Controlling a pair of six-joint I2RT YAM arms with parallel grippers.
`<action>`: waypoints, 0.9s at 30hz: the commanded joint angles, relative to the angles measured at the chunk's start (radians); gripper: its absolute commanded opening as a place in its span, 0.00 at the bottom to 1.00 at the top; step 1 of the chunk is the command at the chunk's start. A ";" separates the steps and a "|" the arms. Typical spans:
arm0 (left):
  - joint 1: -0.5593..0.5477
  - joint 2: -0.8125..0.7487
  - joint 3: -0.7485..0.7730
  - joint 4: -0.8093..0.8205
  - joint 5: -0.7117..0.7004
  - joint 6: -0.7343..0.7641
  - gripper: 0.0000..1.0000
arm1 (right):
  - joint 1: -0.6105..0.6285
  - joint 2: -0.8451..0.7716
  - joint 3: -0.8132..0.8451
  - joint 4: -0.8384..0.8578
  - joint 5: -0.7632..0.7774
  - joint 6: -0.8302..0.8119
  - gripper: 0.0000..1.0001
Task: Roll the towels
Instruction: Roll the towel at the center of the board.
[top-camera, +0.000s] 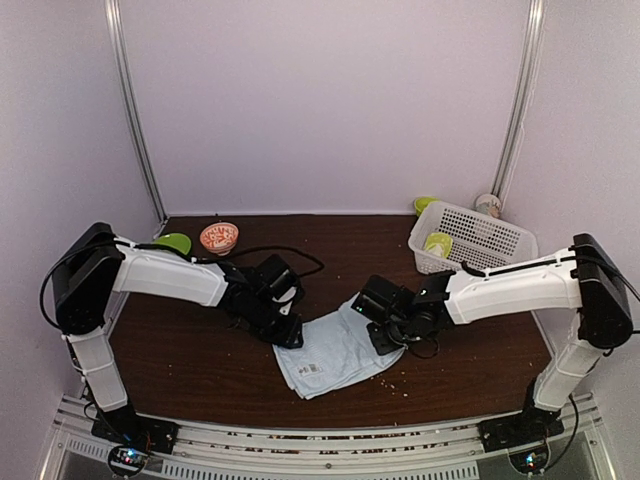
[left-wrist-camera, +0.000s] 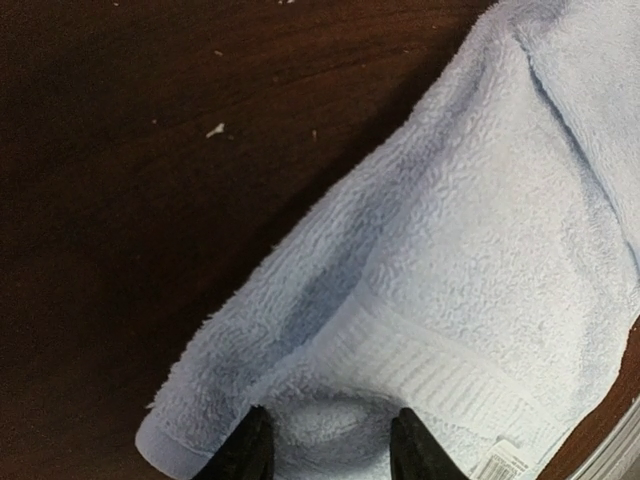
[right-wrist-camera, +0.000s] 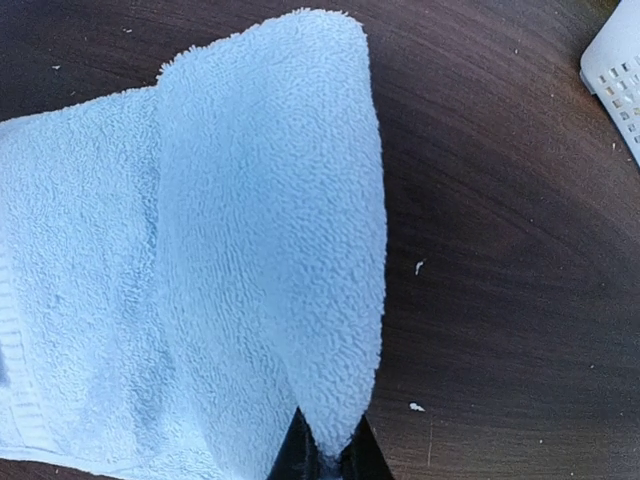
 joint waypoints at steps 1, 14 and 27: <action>-0.001 -0.015 -0.031 0.036 0.031 -0.013 0.40 | 0.054 0.037 0.054 -0.086 0.171 0.028 0.00; -0.004 -0.017 -0.070 0.086 0.072 -0.037 0.36 | 0.144 0.113 0.140 -0.044 0.115 -0.013 0.00; -0.006 -0.018 -0.079 0.085 0.070 -0.041 0.35 | 0.153 0.078 0.080 0.164 -0.201 -0.097 0.13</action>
